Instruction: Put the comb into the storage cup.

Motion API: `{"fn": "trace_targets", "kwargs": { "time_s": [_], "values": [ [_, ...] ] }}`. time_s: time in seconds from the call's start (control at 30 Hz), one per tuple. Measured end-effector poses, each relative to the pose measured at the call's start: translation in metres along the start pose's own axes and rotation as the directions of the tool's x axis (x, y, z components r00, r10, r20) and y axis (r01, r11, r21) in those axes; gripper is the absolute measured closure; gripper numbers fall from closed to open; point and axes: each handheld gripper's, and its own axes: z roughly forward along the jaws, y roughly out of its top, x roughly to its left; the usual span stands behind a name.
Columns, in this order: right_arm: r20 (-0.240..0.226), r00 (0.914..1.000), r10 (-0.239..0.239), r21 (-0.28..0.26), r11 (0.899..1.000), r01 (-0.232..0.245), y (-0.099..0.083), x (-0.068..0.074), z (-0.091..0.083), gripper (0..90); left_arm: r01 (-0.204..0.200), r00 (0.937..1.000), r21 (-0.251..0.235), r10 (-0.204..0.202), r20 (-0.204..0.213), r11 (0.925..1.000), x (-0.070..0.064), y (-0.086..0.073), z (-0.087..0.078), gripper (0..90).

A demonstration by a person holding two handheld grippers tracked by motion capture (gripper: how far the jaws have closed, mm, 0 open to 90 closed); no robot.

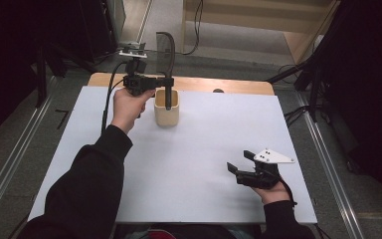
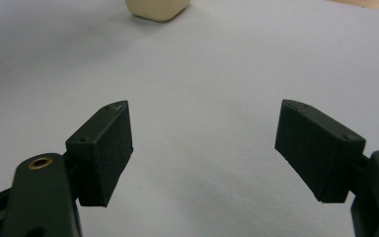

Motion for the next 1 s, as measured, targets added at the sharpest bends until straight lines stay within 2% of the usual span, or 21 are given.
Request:
{"fn": "trace_targets", "kwargs": {
  "time_s": [0.1,0.2,0.5,0.67,0.73,1.0],
  "values": [
    [0.000,1.0000,0.007,-0.002,1.000,-0.007,0.000,0.000,0.000,20.5,-0.014,0.9998,0.001,0.014,-0.016,0.9999,0.000,0.004,0.000,72.5],
    [0.000,1.0000,0.004,-0.005,1.000,-0.004,0.000,0.000,-0.001,20.5,-0.012,0.9998,-0.016,0.012,-0.013,0.9998,0.001,0.006,-0.001,72.5],
    [0.001,1.0000,0.000,-0.008,1.000,0.000,0.001,0.000,-0.001,20.5,-0.014,0.9990,-0.036,0.013,-0.043,0.9993,0.014,0.009,0.003,72.5],
    [0.001,1.0000,0.001,-0.015,1.000,-0.001,0.001,-0.001,-0.001,20.4,-0.028,0.9975,-0.046,0.025,-0.066,0.9985,0.018,0.009,0.006,72.5],
    [-0.002,1.0000,0.002,-0.017,1.000,-0.002,0.001,-0.001,-0.002,20.5,-0.023,0.9978,-0.047,0.020,-0.063,0.9987,0.019,0.008,0.007,72.5],
    [-0.003,1.0000,0.002,-0.016,1.000,-0.002,0.001,-0.001,-0.002,20.5,-0.045,0.9956,-0.065,0.040,-0.085,0.9969,0.023,0.007,0.011,72.5]
  ]
}}
